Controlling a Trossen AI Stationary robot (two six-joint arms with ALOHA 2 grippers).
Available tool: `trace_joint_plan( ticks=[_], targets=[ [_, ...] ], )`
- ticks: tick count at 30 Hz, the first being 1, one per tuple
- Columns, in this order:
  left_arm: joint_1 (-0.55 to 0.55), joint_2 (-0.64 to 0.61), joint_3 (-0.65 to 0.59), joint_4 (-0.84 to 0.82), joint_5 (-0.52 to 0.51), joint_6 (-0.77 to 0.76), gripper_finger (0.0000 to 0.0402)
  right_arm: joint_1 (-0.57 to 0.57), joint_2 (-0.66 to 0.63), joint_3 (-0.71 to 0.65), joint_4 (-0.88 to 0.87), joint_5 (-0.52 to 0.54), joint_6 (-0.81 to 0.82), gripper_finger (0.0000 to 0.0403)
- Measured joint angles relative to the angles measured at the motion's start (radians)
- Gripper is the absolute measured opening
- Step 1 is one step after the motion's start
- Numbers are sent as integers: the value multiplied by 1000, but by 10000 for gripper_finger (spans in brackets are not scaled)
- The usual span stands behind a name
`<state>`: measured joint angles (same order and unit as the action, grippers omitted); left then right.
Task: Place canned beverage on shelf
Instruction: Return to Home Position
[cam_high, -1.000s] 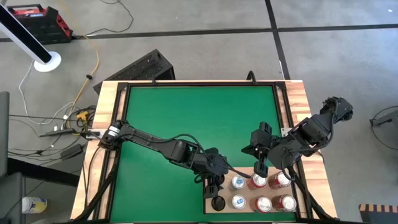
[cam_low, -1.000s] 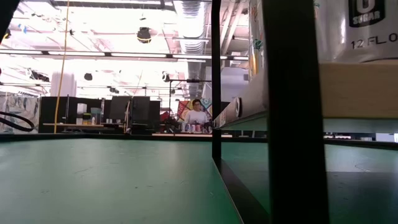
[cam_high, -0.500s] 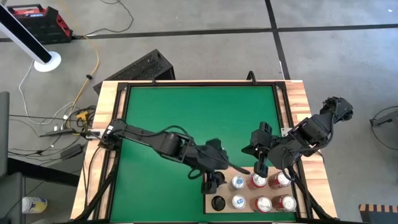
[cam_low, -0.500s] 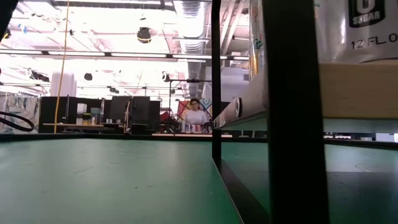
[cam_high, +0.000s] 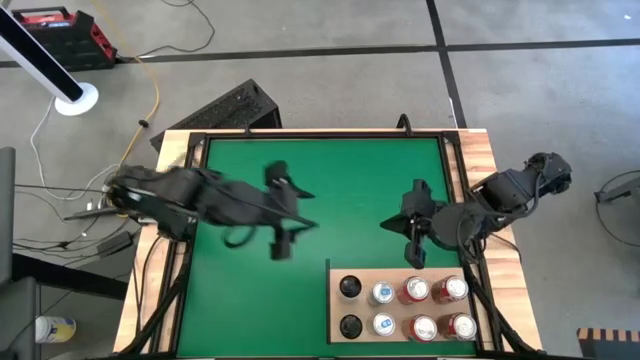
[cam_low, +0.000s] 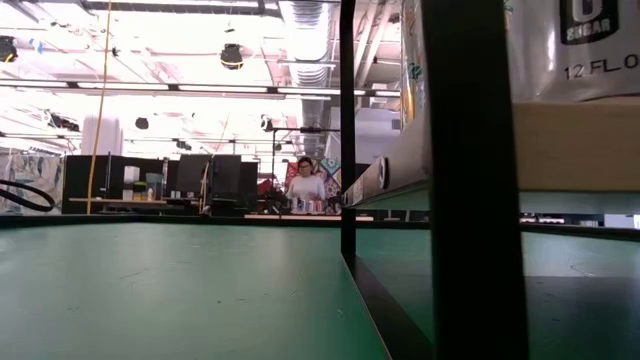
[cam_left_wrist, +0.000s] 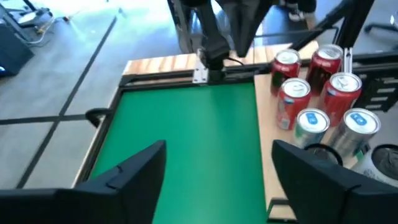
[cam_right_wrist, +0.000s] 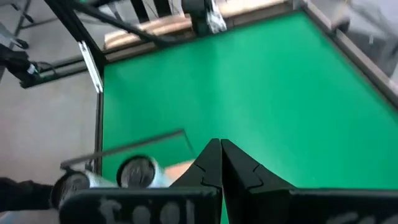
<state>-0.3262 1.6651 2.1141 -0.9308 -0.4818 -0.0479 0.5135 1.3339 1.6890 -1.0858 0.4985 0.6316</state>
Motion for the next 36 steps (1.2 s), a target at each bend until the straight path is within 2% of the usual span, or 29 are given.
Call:
trace_joint_plan(
  ticks=[6,10,14,19,28,36],
  targets=[
    [17,-304,-352,126,2,-22,202,-60,-1,0,104,0,-163,22],
    [16,-524,-630,307,6,-52,148,-96,-18,-20,138,-1,-218,22],
    [16,-731,-855,491,6,-78,90,-143,-75,-101,230,-52,-263,22],
    [16,-935,-1039,612,6,-96,14,-214,-198,-278,396,-109,-302,22],
    [16,-1228,-1265,637,17,-88,1,-247,-461,-671,676,-113,-249,22],
    [16,-1377,-1477,642,21,-164,0,-246,-614,-953,876,-111,-202,22]
  ],
)
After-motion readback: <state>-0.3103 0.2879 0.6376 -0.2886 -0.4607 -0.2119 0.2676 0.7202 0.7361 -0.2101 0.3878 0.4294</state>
